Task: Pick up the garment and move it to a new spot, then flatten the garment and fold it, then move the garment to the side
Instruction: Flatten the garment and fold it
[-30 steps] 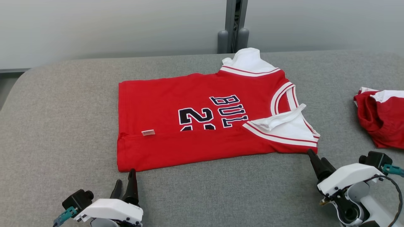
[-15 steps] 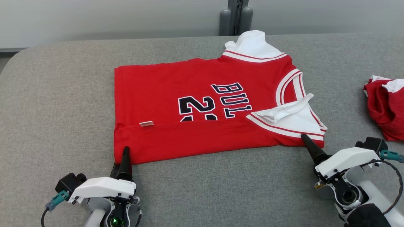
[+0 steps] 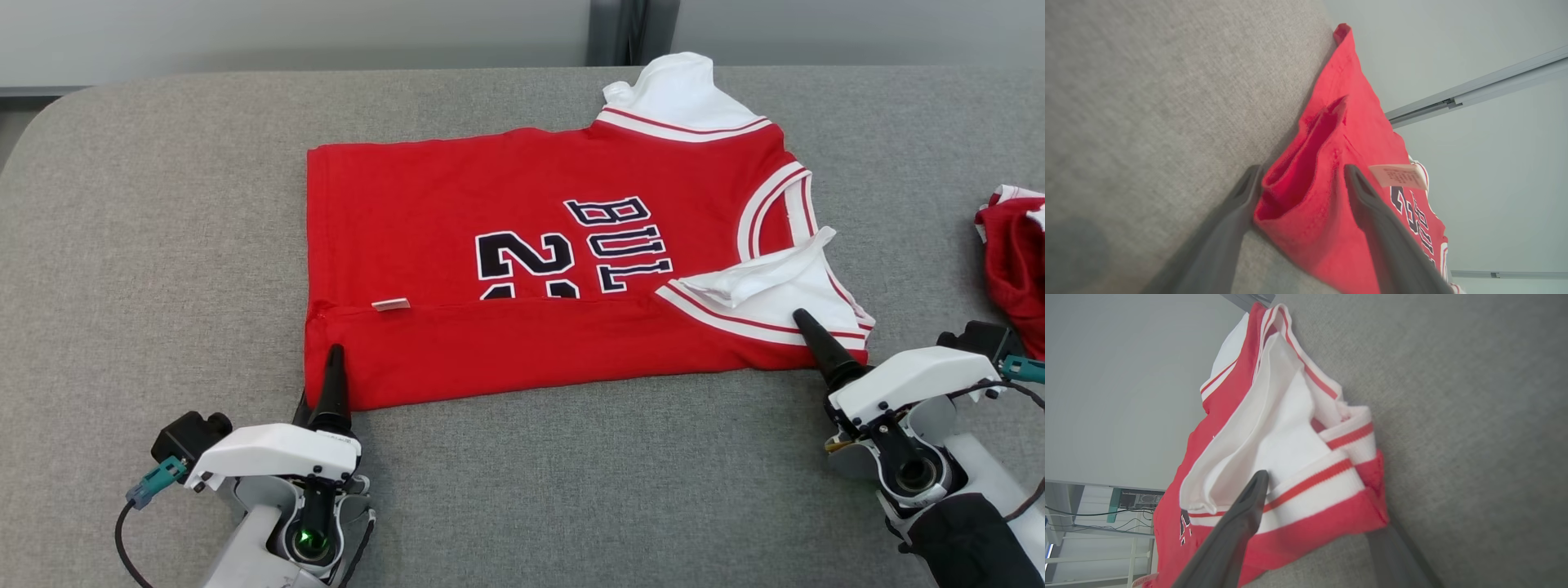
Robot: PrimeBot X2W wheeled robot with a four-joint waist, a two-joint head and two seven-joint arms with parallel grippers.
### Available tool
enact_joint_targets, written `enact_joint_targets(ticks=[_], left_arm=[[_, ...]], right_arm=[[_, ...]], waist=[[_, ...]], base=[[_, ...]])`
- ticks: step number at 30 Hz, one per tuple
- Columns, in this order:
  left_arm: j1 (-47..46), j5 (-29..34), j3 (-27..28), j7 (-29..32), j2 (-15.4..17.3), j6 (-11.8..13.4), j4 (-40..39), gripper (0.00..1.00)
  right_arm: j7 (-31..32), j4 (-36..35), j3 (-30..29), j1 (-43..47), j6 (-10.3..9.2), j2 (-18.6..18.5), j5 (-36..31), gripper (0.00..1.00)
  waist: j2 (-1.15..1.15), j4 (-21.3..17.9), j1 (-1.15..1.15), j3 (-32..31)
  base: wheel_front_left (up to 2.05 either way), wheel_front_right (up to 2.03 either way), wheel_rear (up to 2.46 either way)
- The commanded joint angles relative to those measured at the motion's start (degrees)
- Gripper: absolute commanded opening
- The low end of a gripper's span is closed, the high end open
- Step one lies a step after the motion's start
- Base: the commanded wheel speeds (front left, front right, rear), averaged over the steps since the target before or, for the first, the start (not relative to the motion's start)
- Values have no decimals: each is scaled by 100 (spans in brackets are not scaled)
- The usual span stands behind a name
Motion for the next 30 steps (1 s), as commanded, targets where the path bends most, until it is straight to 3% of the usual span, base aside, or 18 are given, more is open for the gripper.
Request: enact_joint_targets(ticks=[1, 2, 3, 4, 5, 6, 7, 15, 30], left_arm=[[-11, -150, -107, 87, -127, -68, 190, 38], [-30, -187, -131, 83, -130, -71, 208, 26], [-45, -227, -154, 82, -131, -73, 221, 4], [-58, -250, -178, 76, -134, -75, 229, 0], [-70, -261, -203, 75, -135, -77, 233, 0], [-88, -281, -230, 72, -138, -78, 229, 0], [-119, -310, -281, 77, -142, -79, 224, 0], [-159, -196, -333, 58, -142, -81, 267, 0], [197, 602, 134, 11, -29, -63, 242, 0]], right_arm=[[1, 109, 64, 33, -3, 28, 53, 100], [6, 109, 75, 18, -3, 26, 62, 100], [3, 109, 87, 7, -3, 23, 73, 100], [5, 108, 99, -4, -3, 22, 82, 98], [23, 101, 110, -9, -3, 24, 99, 56], [46, 91, 127, -10, -3, 24, 105, 32], [68, 52, 160, -2, -3, 15, 122, 0], [-2, -16, 228, -11, -1, -43, 172, 0], [165, -87, 405, 162, -1, -218, 330, 0]], waist=[[-1, 15, 0, 34], [-1, 21, 0, 45], [-1, 26, 0, 56], [-1, 32, 0, 68], [-1, 38, 0, 79], [-1, 44, 0, 88], [-1, 54, 0, 103], [-1, 52, 0, 84], [-1, -93, 0, -383]], base=[[0, 0, 0], [0, 0, 0], [0, 0, 0], [0, 0, 0], [0, 0, 0], [0, 0, 0], [0, 0, 0], [0, 0, 0], [0, 0, 0]])
